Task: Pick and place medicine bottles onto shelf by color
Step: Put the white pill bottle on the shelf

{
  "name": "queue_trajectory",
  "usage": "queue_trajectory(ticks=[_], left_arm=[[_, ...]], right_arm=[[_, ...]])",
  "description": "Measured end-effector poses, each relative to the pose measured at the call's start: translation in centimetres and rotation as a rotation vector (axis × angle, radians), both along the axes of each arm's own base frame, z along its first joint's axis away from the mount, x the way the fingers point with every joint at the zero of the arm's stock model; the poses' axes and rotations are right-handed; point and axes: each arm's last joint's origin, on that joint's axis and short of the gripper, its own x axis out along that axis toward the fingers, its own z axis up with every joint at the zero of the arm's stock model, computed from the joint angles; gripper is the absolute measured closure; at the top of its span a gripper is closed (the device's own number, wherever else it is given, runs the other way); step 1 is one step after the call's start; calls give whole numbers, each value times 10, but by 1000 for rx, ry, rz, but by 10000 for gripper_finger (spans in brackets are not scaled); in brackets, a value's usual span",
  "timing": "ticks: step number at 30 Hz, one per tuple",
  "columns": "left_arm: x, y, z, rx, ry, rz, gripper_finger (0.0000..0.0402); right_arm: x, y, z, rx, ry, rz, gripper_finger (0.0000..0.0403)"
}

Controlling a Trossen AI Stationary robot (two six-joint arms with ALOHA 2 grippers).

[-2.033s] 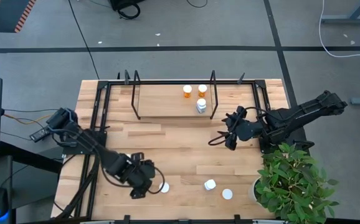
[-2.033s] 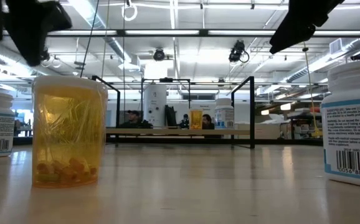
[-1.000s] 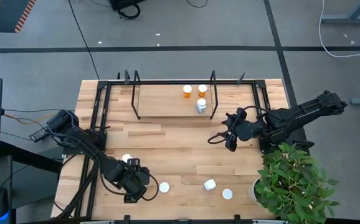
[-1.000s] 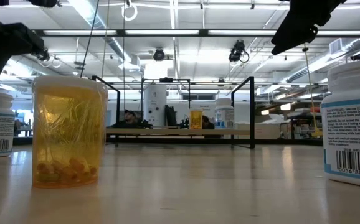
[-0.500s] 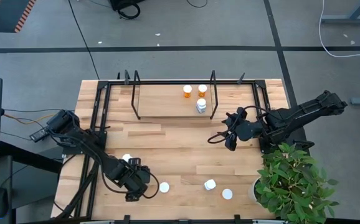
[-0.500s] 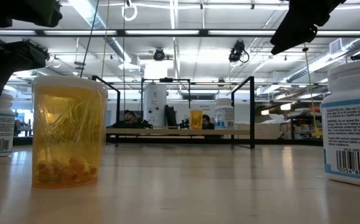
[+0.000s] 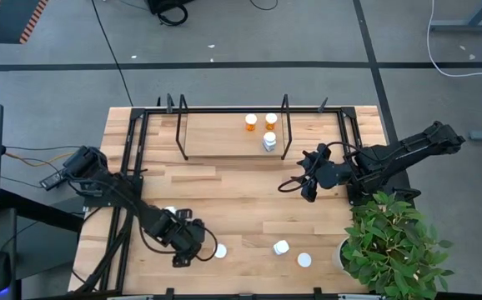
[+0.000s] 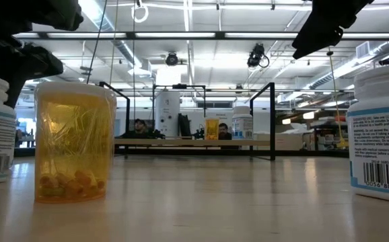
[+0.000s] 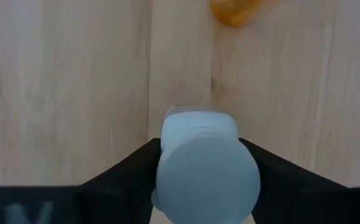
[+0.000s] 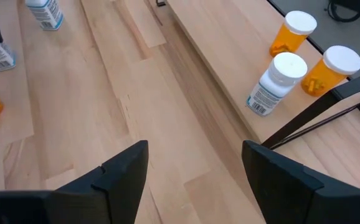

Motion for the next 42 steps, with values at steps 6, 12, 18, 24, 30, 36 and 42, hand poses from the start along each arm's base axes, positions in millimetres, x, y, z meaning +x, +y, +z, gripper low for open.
queue_trajectory(ticks=[6,12,18,24,30,36,42], left_arm=[[10,16,1,12,-4,26,227],[32,42,17,54,-41,7,206],[68,97,51,181,-137,26,218],[95,174,91,264,-245,91,215],[115,234,121,345,-280,140,203],[145,267,121,352,-197,118,215],[169,296,91,363,-94,77,200]], right_arm=[[0,0,0,0,0,0,136],[0,0,0,-2,1,2,136],[0,0,0,-17,8,16,136],[0,0,0,-52,22,41,136],[0,-1,1,-86,16,17,136],[0,-2,1,-73,7,3,136],[0,-2,0,-80,14,8,136]])
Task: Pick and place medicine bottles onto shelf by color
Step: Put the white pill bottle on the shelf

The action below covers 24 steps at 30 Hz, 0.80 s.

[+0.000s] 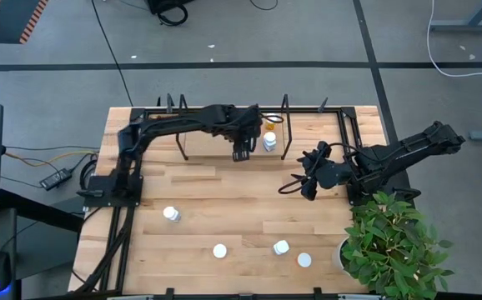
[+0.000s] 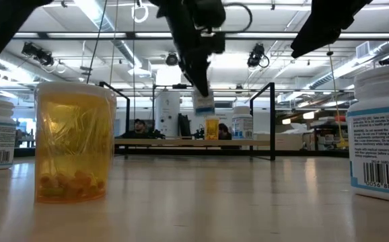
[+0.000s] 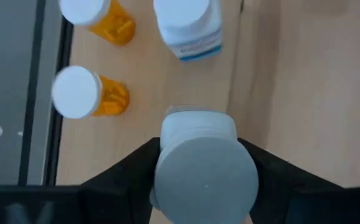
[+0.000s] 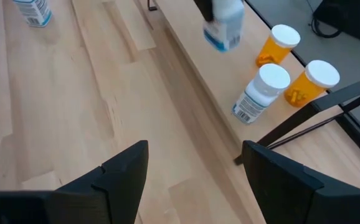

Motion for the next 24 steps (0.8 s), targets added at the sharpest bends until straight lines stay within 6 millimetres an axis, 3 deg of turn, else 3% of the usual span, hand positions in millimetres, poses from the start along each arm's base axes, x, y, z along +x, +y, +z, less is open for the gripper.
queue_trajectory(ticks=[11,17,24], left_arm=[[21,27,-40,-25,30,-10,212],[21,26,-41,-27,36,-12,197],[22,25,-41,-68,21,-32,207]], right_arm=[[0,0,0,-26,5,6,136],[0,-2,1,-93,9,-6,136],[0,-3,2,-128,0,-35,136]])
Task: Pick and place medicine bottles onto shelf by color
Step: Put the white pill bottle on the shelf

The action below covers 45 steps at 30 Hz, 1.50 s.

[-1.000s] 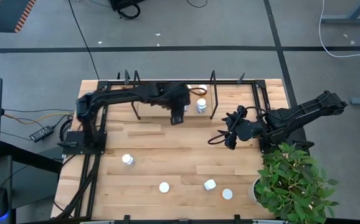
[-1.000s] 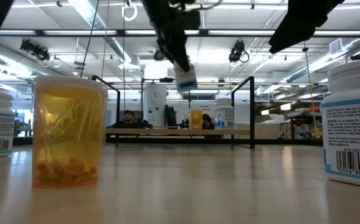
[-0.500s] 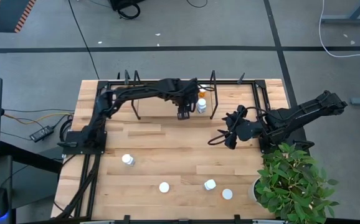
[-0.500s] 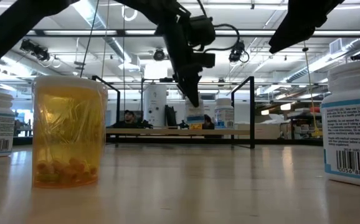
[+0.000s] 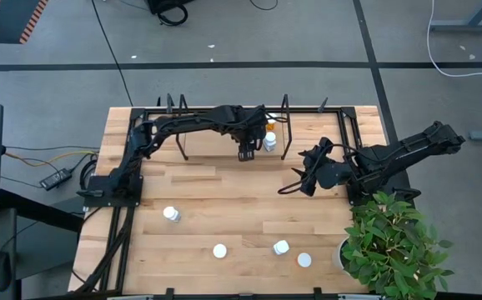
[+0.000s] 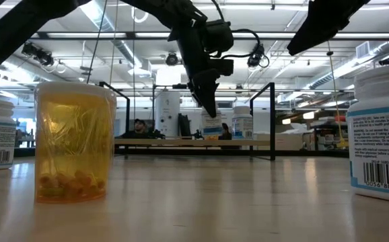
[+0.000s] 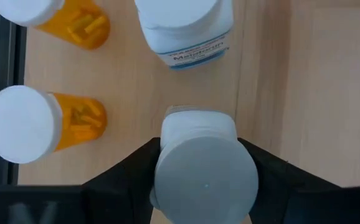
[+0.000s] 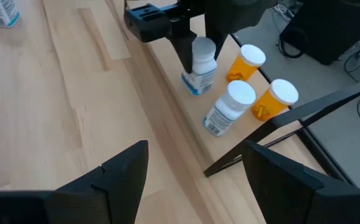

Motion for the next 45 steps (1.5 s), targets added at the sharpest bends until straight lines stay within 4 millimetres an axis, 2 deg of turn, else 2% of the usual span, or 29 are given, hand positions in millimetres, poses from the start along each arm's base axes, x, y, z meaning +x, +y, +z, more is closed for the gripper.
queue_trajectory(ticks=[7,11,20,33,45], left_arm=[[0,1,0,1,-4,2,203],[1,3,-7,-4,12,5,197],[3,5,-12,-4,13,7,206],[3,5,-17,-16,26,29,171],[4,7,-16,38,29,49,114]], right_arm=[[0,0,0,0,0,0,136],[0,0,0,0,0,0,136],[0,0,0,3,1,2,136],[0,0,0,3,1,2,136],[0,0,0,4,0,2,136]])
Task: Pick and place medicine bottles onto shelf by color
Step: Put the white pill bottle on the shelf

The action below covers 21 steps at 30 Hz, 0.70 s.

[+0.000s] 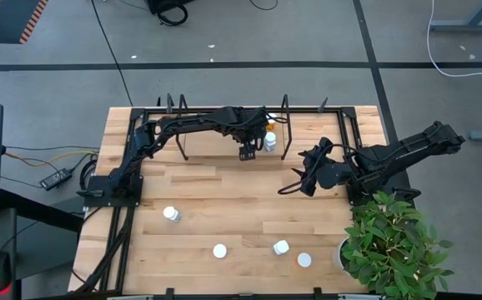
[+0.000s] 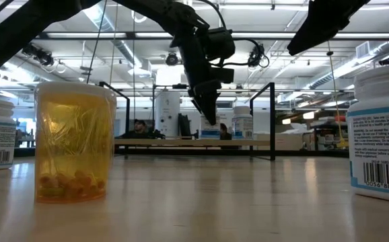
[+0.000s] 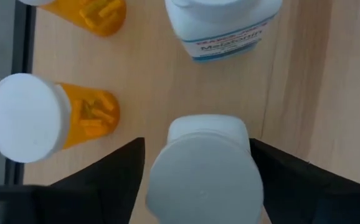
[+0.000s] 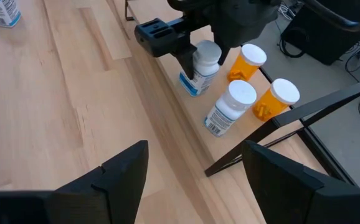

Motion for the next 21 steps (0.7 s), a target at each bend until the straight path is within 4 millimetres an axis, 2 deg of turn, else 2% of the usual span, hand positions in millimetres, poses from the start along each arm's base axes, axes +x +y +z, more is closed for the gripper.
queue_trajectory(ticks=[10,15,21], left_arm=[[1,-3,3,9,2,-24,108],[5,-5,18,22,-37,-32,108],[3,-17,41,7,-2,-44,108]], right_arm=[[0,0,0,0,0,0,136],[0,0,0,0,0,0,136],[0,0,0,0,0,0,136]])
